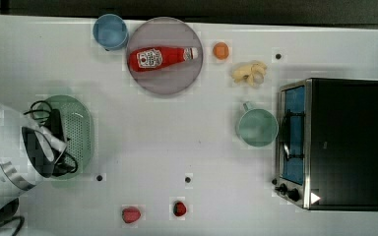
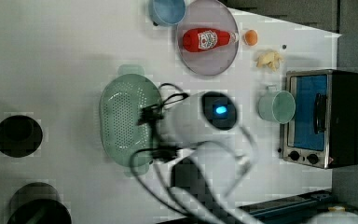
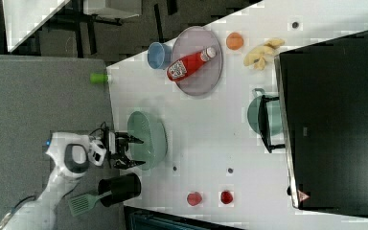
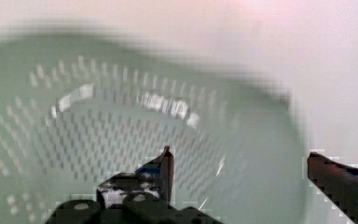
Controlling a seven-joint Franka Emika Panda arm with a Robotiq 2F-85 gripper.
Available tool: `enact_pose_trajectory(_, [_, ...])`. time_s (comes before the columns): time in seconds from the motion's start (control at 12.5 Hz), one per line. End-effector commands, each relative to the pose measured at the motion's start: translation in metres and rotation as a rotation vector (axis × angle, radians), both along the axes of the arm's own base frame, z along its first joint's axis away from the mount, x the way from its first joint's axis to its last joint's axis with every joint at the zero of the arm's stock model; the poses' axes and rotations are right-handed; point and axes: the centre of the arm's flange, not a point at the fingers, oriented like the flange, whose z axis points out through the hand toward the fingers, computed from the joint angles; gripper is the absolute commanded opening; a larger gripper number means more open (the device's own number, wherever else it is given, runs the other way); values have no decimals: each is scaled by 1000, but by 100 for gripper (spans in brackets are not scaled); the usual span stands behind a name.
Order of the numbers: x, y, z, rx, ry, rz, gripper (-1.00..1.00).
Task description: Drag strainer right to left.
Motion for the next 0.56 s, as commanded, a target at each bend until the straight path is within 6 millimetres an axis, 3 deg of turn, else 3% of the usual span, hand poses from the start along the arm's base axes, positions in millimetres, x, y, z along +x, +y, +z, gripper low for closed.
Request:
enact_pose_trajectory(0.08, [80, -124, 166, 111, -174, 105, 100])
enact_pose_trajectory(0.32, [74, -245, 253, 39, -154, 245, 100])
enact_pose_trajectory(0.56, [53, -351, 308, 35, -143, 397, 100])
